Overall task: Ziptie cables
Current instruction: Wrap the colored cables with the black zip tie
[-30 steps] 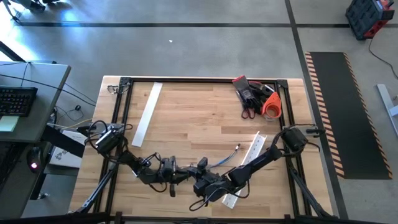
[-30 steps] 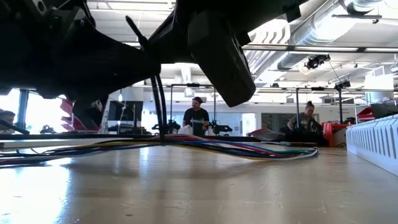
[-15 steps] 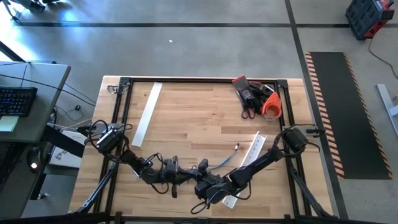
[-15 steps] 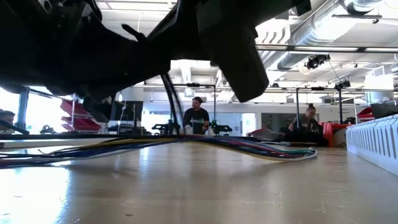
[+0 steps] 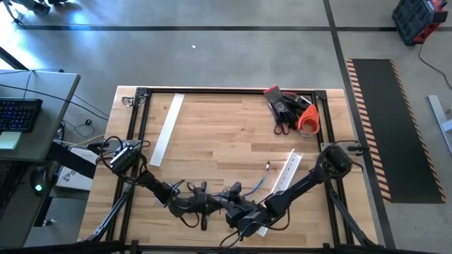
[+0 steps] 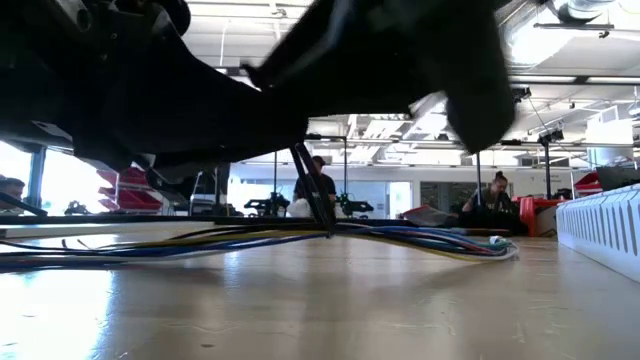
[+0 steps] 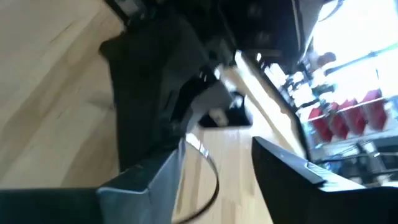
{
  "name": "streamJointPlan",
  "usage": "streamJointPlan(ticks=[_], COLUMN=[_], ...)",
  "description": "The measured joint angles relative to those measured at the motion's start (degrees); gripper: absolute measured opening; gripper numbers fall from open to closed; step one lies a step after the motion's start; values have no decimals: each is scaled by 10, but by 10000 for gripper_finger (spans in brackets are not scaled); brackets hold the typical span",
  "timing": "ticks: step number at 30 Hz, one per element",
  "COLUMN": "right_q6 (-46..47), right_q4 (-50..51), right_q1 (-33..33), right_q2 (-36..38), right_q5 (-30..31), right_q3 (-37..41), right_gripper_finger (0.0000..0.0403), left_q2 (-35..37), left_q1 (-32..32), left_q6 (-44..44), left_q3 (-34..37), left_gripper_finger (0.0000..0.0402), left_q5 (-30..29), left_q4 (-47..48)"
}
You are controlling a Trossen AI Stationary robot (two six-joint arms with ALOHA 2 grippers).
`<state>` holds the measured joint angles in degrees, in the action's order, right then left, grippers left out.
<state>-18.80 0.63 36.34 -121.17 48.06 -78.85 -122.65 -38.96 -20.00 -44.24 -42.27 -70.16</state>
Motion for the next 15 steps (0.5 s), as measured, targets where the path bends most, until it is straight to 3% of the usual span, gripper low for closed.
streamJointPlan(ticks=[9,15], right_q6=[191,408], right_q4=[184,264], right_q1=[25,43], right_q2=[29,39], right_q5=[-20,-79], right_q3=[2,2], right_gripper_finger=[201,201], left_q2=[-9,-41], left_q1=[15,35], left_q6=[26,55], left_q3=[-38,-64], left_gripper_finger=[0,0], left_q5=[-8,-2], left_q4=[54,59])
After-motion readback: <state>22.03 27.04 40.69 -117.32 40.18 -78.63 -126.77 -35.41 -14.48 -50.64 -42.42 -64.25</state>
